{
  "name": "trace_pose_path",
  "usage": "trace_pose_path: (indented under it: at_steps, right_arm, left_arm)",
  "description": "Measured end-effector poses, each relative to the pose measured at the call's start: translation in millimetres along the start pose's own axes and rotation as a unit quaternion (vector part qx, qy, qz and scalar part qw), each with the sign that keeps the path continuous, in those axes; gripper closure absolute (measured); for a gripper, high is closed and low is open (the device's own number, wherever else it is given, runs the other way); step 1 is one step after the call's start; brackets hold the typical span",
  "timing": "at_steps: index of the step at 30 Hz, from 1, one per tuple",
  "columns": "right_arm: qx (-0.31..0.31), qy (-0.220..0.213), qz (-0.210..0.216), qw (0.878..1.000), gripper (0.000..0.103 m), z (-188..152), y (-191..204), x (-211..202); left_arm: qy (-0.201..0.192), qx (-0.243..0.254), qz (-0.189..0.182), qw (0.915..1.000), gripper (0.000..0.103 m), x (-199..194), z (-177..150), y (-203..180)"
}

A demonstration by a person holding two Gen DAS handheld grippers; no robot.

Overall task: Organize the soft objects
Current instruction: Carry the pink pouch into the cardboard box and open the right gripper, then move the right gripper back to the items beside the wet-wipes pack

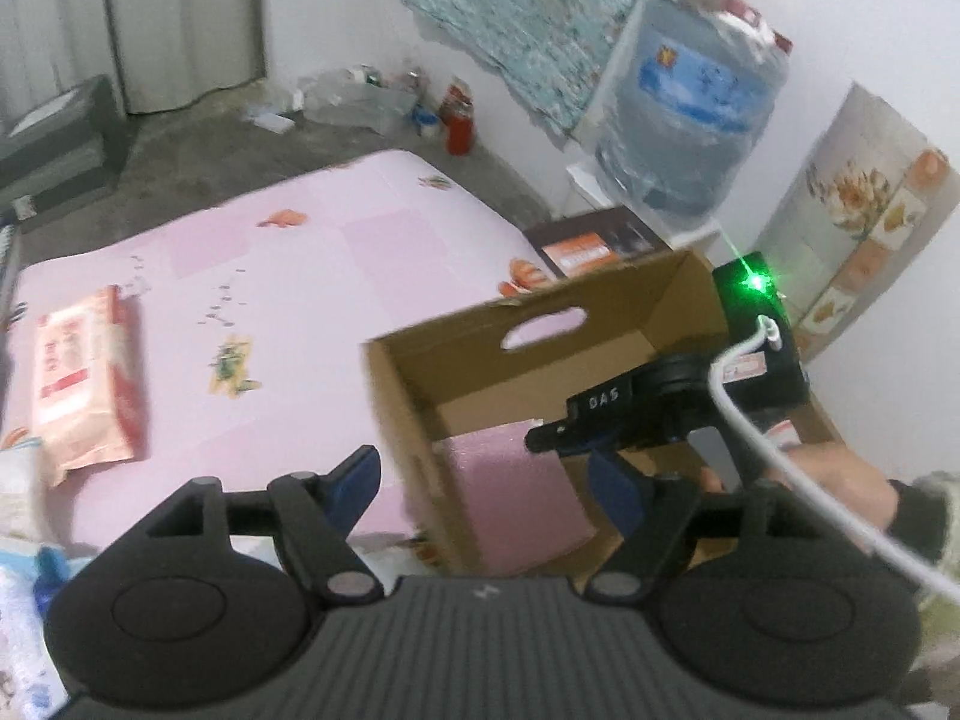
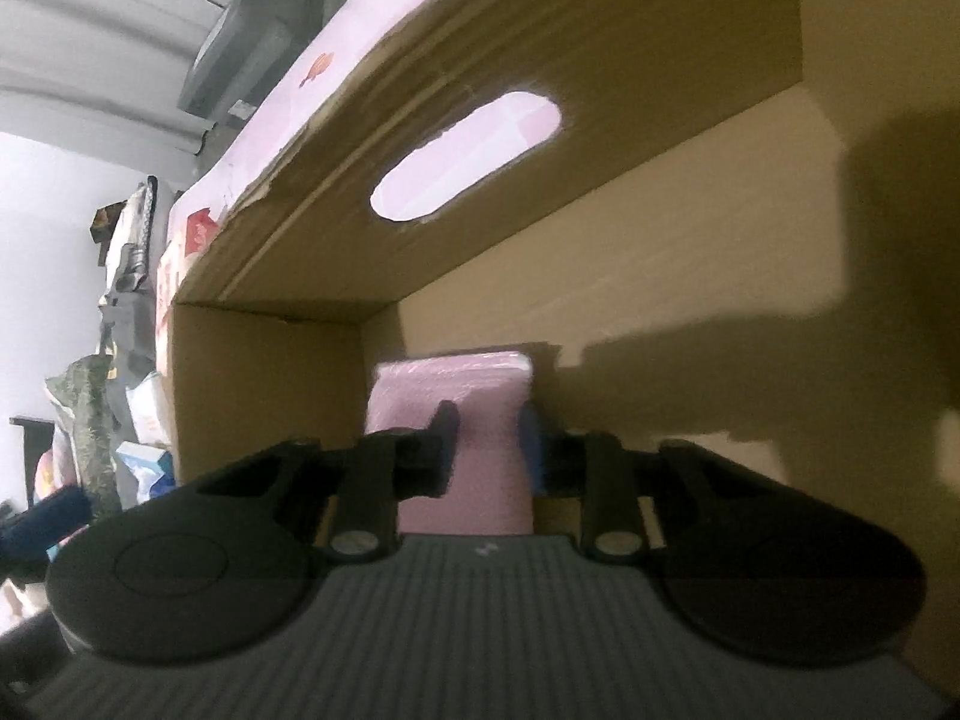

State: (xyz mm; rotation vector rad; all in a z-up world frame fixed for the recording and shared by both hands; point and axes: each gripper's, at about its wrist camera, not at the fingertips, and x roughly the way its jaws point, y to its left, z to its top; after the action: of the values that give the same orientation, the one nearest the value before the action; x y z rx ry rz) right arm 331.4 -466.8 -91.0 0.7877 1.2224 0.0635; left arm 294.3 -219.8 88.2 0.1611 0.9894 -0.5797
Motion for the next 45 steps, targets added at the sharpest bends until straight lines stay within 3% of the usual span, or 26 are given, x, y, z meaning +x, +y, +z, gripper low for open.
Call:
trace_pose_path:
  at_steps: [11, 17, 22, 24, 27, 32, 37, 43, 45]
  right_arm:
    - [0.035, -0.071, -0.008, 0.997, 0.087, 10.7, 13.6, 16.2]
    - [0.062, -0.074, 0.010, 0.995, 0.085, 2.2, 8.0, -5.0]
    - [0.037, -0.035, 0.019, 0.998, 0.082, -26.3, 10.7, -42.2]
    - [0.046, -0.013, 0.011, 0.999, 0.076, -39.9, 1.8, -46.3]
    - [0.068, 0.008, 0.002, 0.998, 0.076, -53.8, -7.1, -35.4]
    - [0.107, -0.001, 0.009, 0.994, 0.076, -58.5, -8.1, -7.7]
    - [0.091, -0.021, 0.014, 0.996, 0.078, -58.4, 7.9, 1.0]
    - [0.099, -0.013, 0.015, 0.995, 0.075, -62.8, 7.4, -0.6]
    - [0.100, -0.010, 0.015, 0.995, 0.068, -65.2, 4.7, -1.4]
  left_arm:
    - [-0.013, -0.083, 0.031, 0.9960, 0.025, -34.3, -47.5, 72.8]
    - [-0.026, -0.122, 0.040, 0.9914, 0.024, -55.5, -84.6, 108.3]
    - [-0.035, -0.143, 0.058, 0.9874, 0.022, -69.5, -114.2, 127.0]
    - [-0.037, -0.146, 0.064, 0.9865, 0.022, -73.9, -126.4, 129.3]
    - [-0.043, -0.154, 0.070, 0.9846, 0.020, -79.7, -145.4, 131.1]
    - [-0.048, -0.173, 0.068, 0.9814, 0.019, -87.3, -171.9, 133.0]
    - [-0.061, -0.170, 0.089, 0.9794, 0.015, -95.6, -186.7, 134.2]
    - [-0.079, -0.160, 0.113, 0.9774, 0.012, -111.1, -194.1, 136.5]
    - [-0.087, -0.156, 0.122, 0.9764, 0.011, -116.6, -195.9, 137.6]
